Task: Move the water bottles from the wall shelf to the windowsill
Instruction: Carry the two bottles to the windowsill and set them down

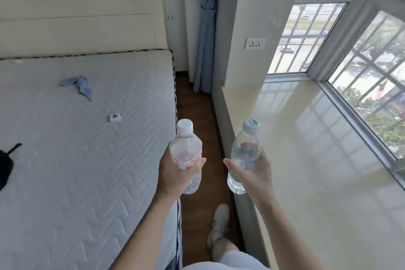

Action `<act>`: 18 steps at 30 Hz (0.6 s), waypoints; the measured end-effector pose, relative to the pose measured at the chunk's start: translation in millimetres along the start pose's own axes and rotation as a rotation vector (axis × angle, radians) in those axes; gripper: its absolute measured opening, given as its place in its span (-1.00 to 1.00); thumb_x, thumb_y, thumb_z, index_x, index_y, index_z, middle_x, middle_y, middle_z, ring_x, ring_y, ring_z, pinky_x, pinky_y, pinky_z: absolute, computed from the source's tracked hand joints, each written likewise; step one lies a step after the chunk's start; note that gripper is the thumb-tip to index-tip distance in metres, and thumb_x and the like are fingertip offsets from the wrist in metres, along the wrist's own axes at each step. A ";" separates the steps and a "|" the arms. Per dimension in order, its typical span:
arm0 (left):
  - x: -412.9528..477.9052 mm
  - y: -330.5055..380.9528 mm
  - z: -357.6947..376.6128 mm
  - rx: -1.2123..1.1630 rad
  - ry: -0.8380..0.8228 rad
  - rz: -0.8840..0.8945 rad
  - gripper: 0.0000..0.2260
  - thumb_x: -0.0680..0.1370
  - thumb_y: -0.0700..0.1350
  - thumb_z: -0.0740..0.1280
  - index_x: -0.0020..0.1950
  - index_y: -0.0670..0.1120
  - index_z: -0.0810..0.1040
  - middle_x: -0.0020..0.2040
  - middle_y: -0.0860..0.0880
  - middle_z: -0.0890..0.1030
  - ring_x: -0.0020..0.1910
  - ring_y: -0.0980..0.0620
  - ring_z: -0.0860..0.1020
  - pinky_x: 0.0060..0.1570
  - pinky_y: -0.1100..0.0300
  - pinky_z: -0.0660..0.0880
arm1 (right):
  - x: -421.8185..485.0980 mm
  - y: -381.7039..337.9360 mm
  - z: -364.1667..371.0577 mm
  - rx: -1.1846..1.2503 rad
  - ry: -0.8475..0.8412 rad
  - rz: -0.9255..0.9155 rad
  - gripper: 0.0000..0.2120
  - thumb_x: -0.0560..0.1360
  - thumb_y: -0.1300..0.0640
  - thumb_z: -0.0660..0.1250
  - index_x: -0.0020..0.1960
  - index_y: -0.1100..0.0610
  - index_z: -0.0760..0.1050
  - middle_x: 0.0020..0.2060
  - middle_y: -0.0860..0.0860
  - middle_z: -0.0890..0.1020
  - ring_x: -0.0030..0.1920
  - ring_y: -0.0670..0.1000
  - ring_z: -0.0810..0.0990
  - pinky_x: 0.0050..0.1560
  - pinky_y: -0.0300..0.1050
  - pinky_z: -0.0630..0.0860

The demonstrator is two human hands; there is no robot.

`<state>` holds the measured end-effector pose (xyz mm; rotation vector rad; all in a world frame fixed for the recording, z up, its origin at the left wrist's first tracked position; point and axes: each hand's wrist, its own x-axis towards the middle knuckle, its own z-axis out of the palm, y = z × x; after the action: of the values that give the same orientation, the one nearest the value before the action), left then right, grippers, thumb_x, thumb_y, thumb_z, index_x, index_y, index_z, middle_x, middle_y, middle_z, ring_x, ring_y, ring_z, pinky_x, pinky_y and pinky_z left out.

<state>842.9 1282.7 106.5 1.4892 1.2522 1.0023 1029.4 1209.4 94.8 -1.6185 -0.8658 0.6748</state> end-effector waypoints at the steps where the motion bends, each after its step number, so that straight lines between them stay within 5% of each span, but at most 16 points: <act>1: 14.3 -0.8 4.2 -0.004 -0.006 -0.008 -0.46 0.23 0.13 0.53 0.14 0.02 0.53 0.00 0.06 0.64 0.02 0.10 0.61 0.11 0.04 0.58 | 14.9 0.6 2.4 0.002 -0.005 0.002 -0.45 0.22 -0.10 0.62 0.15 -0.11 0.52 -0.01 -0.09 0.68 0.03 -0.04 0.68 0.14 0.20 0.59; 8: 136.6 3.8 51.4 0.011 -0.028 0.027 -0.43 0.25 0.06 0.54 0.21 -0.03 0.51 0.03 0.06 0.62 0.03 0.14 0.60 -0.04 0.45 0.51 | 144.7 0.8 12.2 -0.013 -0.004 -0.014 -0.42 0.21 -0.12 0.61 0.16 -0.07 0.52 -0.02 -0.12 0.67 0.02 -0.09 0.67 0.14 0.11 0.61; 12: 220.9 10.6 90.3 0.076 -0.081 0.064 -0.41 0.29 0.04 0.59 0.25 -0.02 0.47 0.06 0.08 0.59 0.08 0.11 0.58 -0.03 0.47 0.52 | 227.6 1.3 14.2 0.007 0.007 0.005 -0.41 0.20 -0.12 0.63 0.16 -0.05 0.52 -0.02 -0.11 0.67 0.00 -0.09 0.67 0.12 0.05 0.63; 18: 323.3 32.0 151.9 0.076 -0.143 0.109 -0.45 0.33 -0.07 0.61 0.21 0.16 0.43 0.06 0.22 0.56 0.09 0.34 0.53 -0.08 0.53 0.45 | 332.2 2.7 3.5 0.020 0.034 0.027 -0.46 0.28 0.05 0.65 0.18 -0.01 0.52 -0.03 -0.14 0.66 -0.02 -0.15 0.66 0.00 -0.23 0.57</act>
<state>1045.3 1578.7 108.2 1.6732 1.1287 0.9098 1215.3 1484.7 97.3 -1.6218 -0.8120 0.6708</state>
